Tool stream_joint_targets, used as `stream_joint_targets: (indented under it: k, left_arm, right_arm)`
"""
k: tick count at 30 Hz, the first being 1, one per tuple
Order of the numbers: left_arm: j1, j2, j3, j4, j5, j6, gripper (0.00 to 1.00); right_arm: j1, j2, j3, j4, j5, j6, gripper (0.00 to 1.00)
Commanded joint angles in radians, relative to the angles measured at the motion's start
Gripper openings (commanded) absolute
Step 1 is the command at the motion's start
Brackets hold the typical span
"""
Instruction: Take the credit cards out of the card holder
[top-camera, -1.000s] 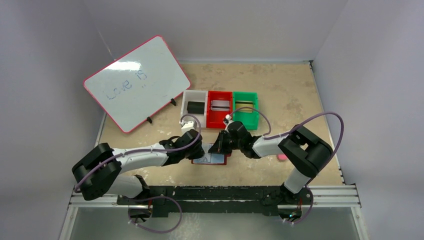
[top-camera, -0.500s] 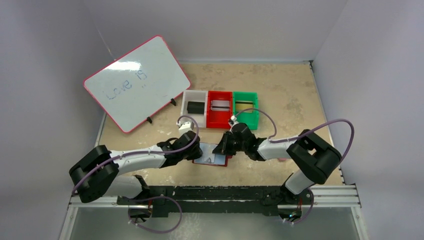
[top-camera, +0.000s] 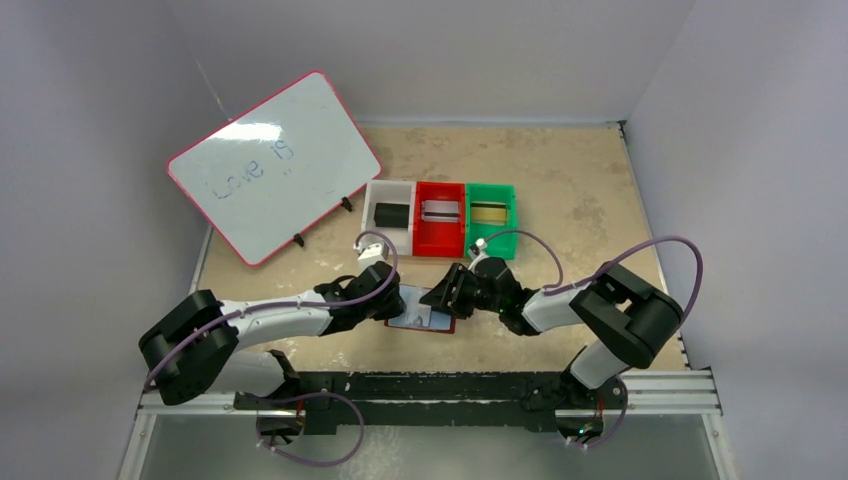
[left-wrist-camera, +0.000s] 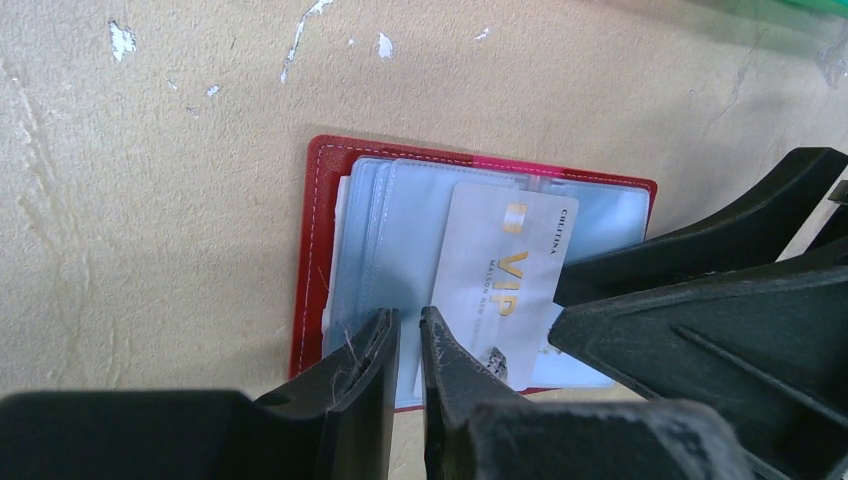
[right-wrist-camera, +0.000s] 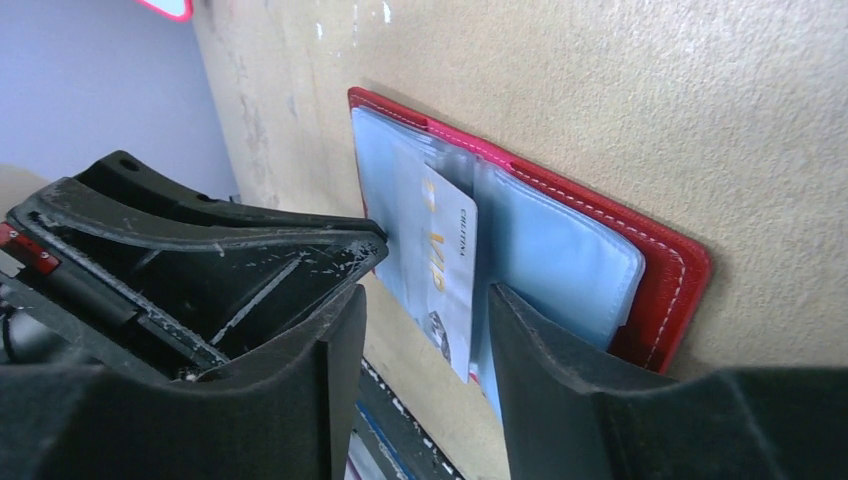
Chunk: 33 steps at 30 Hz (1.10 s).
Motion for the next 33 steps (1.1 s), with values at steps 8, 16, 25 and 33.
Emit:
stream_joint_targets:
  k: [8,16,25,33]
  left_arm:
    - [-0.001,0.019,-0.034,-0.051,0.02,0.025,0.13]
    - [-0.002,-0.003,-0.031,-0.076,0.013,0.033,0.13]
    - [-0.001,-0.006,-0.027,-0.077,0.011,0.031,0.13]
    - [-0.001,-0.001,-0.015,-0.087,0.01,0.033,0.13]
  right_arm:
    - [-0.003,0.015,-0.015,0.05,0.03,-0.024,0.56]
    - [0.005,0.07,-0.047,0.123,-0.017,0.017,0.57]
    - [0.038,0.059,-0.09,0.169,0.036,0.067,0.62]
    - [0.041,0.104,-0.143,0.29,0.025,0.11,0.46]
